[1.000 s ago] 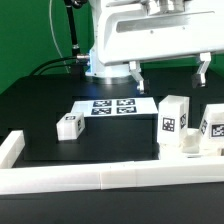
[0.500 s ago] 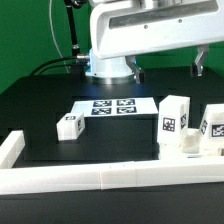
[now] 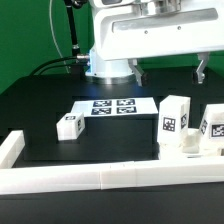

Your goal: Assemble stool

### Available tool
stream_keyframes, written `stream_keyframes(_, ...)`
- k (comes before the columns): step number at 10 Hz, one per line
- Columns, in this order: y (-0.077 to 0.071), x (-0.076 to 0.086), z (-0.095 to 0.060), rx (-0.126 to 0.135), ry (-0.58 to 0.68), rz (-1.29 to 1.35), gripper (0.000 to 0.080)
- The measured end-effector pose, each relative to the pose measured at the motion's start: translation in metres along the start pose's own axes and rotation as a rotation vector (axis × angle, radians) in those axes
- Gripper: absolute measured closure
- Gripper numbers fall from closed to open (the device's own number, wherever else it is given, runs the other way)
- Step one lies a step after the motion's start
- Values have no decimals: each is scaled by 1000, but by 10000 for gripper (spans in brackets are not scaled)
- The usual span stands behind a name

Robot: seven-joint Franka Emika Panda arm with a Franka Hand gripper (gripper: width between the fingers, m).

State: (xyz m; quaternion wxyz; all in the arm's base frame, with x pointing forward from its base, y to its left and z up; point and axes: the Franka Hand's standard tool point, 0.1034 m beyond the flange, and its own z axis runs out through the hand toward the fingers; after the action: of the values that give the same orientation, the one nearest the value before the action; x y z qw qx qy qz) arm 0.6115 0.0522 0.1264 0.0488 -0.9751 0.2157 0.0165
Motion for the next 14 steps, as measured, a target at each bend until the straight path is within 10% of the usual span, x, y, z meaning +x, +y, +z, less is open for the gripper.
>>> stream_keyframes(12, 1, 3, 38, -16, 25, 177, 151)
stream_keyframes(14, 0, 3, 38, -16, 25, 176, 395)
